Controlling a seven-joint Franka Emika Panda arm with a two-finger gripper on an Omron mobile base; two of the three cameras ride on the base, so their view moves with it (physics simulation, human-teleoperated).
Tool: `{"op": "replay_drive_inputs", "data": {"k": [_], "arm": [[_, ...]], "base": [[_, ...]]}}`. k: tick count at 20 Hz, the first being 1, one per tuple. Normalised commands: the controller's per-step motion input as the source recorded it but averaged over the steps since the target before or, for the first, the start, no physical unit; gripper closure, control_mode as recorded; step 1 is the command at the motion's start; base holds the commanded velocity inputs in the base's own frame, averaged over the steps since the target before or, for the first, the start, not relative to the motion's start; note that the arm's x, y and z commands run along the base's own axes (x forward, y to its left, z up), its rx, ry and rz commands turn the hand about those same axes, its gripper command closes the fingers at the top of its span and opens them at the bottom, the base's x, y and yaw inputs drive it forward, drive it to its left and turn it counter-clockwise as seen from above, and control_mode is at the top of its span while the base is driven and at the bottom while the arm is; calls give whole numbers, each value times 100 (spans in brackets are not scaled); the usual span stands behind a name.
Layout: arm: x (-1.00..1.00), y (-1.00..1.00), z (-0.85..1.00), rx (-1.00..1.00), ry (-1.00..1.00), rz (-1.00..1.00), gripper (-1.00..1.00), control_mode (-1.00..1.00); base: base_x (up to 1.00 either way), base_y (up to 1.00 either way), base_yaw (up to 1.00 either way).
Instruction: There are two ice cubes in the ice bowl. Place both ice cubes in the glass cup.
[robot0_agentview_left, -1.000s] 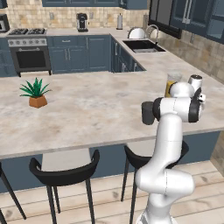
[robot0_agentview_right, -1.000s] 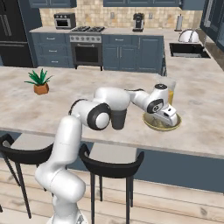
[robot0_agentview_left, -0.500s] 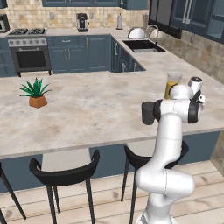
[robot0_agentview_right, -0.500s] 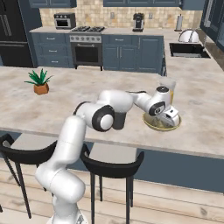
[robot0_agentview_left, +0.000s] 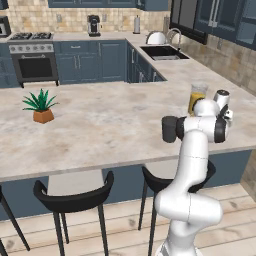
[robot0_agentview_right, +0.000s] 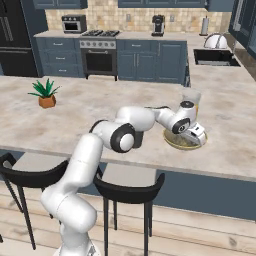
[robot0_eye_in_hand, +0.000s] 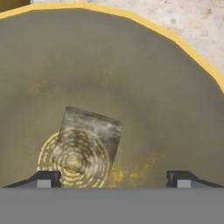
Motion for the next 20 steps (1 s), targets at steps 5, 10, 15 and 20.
{"op": "replay_drive_inputs", "data": {"k": [5,10,15,20], "arm": [[54,-4,-22,-1,0,-5,-100,-100],[44,-7,-24,0,0,-2,-100,-100],[13,0,-31,0,8,0,100,-100],[-12,0,-7,0,0,-1,100,-100]], "base": [[0,0,0],[0,0,0],[0,0,0],[0,0,0]]}}
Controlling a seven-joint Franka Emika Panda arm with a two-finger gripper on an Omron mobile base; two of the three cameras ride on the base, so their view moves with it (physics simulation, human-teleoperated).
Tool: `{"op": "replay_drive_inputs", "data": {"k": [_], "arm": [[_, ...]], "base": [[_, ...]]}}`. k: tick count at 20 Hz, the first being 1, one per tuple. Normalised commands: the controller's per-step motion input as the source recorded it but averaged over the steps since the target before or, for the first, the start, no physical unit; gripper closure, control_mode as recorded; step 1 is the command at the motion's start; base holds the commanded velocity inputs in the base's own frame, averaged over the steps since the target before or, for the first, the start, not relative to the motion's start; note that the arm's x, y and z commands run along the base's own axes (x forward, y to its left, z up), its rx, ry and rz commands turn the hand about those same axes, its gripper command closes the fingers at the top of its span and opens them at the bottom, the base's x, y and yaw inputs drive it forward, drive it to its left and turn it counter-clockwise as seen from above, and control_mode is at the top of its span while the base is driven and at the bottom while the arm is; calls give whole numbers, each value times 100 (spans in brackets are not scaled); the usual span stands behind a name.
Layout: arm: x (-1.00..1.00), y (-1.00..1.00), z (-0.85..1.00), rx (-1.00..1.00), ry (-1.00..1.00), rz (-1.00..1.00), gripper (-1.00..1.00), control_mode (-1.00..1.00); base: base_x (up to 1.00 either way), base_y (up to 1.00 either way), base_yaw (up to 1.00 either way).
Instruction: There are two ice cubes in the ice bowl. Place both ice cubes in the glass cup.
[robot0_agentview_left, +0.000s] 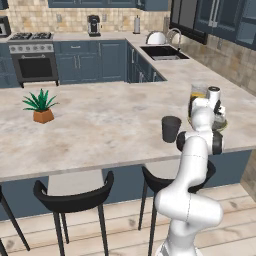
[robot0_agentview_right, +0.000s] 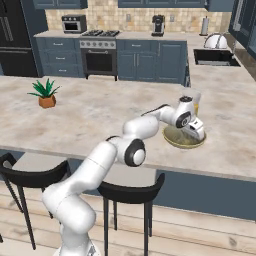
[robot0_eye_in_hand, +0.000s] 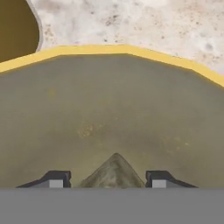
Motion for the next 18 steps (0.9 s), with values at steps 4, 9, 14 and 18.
{"op": "replay_drive_inputs", "data": {"k": [4,9,14,18], "arm": [[-56,24,81,1,-17,-7,100,-100],[-100,79,45,-3,-34,-2,100,-100],[-100,100,-47,-21,-37,4,100,-100],[-100,100,-95,-21,-40,7,100,-100]], "base": [[0,0,0],[0,0,0],[0,0,0],[0,0,0]]}}
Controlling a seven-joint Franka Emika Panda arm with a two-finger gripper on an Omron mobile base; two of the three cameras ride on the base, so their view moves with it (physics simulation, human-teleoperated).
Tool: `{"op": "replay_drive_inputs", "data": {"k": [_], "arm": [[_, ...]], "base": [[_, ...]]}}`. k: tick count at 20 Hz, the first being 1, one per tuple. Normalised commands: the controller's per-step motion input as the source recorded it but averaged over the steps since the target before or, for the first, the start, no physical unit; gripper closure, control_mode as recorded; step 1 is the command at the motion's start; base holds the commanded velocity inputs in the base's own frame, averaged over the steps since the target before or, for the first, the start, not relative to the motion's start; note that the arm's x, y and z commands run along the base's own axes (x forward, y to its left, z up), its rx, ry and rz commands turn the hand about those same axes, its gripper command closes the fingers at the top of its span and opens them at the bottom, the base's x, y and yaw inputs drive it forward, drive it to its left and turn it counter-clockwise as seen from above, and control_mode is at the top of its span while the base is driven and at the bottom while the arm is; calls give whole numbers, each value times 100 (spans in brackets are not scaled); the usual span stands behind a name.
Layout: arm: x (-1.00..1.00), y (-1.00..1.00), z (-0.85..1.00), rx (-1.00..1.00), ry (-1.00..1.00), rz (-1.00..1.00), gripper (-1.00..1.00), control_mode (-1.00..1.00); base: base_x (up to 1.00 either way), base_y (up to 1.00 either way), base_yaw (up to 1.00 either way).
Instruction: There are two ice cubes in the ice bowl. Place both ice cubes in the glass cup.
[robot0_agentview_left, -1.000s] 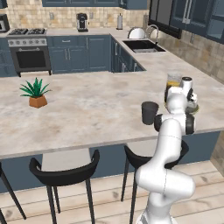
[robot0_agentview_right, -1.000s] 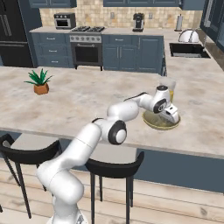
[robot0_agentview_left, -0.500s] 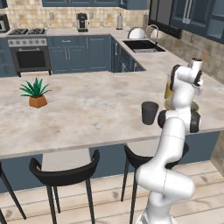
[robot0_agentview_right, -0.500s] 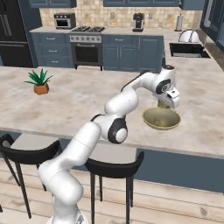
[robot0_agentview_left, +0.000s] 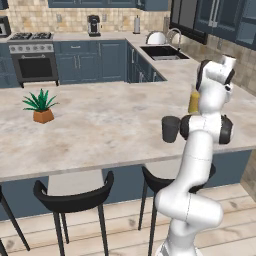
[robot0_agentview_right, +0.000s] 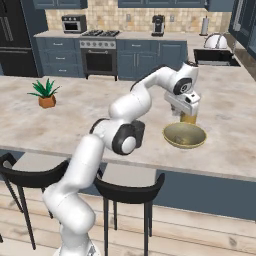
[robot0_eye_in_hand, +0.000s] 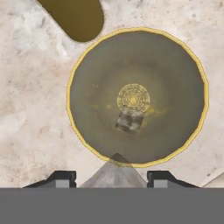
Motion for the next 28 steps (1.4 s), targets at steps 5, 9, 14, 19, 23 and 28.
{"op": "replay_drive_inputs", "data": {"k": [5,9,14,19,23,28], "arm": [[-100,100,-100,-21,-39,8,100,-100],[-38,100,-39,-7,-22,3,100,-100],[18,91,55,-2,-12,-1,100,-100],[29,37,98,0,-1,-6,100,-100],[14,6,100,0,1,-6,100,-100],[7,20,10,-2,4,0,100,-100]], "base": [[0,0,0],[0,0,0],[0,0,0],[0,0,0],[0,0,0],[0,0,0]]}}
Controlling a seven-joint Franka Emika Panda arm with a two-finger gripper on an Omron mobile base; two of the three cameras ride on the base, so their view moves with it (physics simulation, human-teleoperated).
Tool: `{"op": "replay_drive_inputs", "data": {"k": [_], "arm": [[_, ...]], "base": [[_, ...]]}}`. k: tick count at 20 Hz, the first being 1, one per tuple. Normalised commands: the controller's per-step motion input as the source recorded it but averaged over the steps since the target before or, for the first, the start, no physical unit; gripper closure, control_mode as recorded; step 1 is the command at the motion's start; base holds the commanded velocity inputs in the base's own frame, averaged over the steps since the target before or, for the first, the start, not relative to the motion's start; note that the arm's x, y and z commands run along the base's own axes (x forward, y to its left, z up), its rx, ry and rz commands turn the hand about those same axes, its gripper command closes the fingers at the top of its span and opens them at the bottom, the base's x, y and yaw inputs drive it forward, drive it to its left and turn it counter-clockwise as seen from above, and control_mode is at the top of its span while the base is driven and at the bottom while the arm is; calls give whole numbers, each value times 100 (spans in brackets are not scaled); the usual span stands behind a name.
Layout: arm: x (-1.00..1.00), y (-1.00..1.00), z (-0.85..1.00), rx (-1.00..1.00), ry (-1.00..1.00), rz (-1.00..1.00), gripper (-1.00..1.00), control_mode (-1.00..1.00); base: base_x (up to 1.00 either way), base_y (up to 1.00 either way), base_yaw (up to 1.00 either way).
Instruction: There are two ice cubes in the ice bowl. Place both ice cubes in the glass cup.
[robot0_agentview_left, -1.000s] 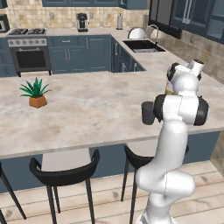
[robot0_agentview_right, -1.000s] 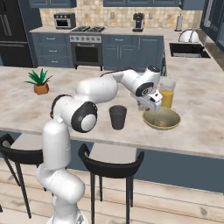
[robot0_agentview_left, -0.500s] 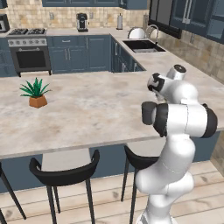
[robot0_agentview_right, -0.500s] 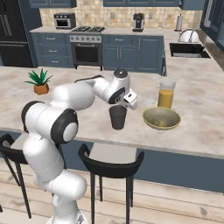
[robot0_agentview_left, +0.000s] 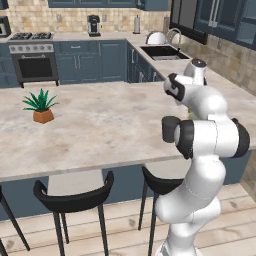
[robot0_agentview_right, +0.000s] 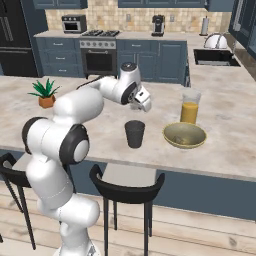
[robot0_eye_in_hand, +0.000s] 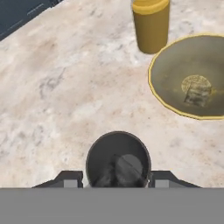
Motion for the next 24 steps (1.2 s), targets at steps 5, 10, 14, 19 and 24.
{"op": "replay_drive_inputs", "data": {"k": [5,10,14,19,24], "arm": [[5,32,-39,3,20,0,100,-100],[3,4,-21,7,18,0,100,-100],[7,0,-36,1,8,0,100,-100],[18,-3,-20,1,9,0,100,-100],[15,-4,-15,0,5,0,100,-100]], "base": [[0,0,0],[0,0,0],[0,0,0],[0,0,0],[0,0,0]]}}
